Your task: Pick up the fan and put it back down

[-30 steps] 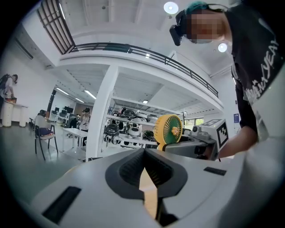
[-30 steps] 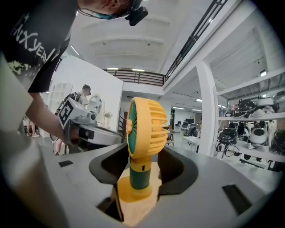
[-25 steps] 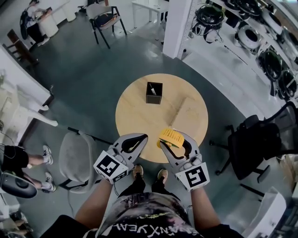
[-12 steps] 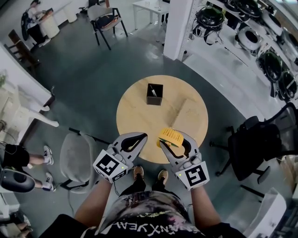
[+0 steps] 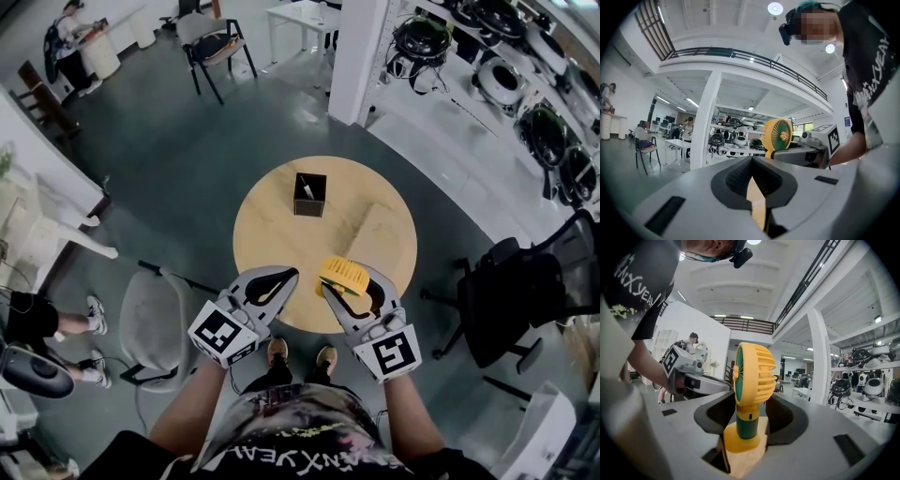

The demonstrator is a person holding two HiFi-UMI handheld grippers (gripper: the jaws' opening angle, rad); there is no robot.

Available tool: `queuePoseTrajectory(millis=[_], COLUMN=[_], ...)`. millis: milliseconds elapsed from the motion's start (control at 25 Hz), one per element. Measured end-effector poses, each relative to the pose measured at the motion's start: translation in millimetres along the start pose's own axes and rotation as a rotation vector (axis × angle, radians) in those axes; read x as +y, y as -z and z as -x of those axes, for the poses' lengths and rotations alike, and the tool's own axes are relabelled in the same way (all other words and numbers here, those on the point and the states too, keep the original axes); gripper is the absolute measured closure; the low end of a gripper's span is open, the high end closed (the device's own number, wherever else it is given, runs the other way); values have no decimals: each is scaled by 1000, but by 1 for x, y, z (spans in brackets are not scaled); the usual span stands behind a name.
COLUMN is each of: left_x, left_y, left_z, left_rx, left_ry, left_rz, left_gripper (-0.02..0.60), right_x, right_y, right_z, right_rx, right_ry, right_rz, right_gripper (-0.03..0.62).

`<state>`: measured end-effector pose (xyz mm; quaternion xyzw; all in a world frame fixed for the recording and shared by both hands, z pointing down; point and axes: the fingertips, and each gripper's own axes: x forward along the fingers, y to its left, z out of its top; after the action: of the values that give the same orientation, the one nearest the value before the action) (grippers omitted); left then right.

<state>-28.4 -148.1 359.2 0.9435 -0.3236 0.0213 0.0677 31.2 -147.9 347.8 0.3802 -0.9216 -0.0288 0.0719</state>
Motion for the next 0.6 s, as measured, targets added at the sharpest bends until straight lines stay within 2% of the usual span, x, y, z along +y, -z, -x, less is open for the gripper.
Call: queuePoseTrajectory(millis=[600], left_x=[2], left_y=[-8], left_z=[-5], left_rx=[-15], left_ry=[-9], left_rz=[-13], left_gripper=[569], right_x=[-7], right_y=[-9], right_z=[-2], right_rx=[-28], right_ry=[1], right_rz=[12], right_gripper=[388])
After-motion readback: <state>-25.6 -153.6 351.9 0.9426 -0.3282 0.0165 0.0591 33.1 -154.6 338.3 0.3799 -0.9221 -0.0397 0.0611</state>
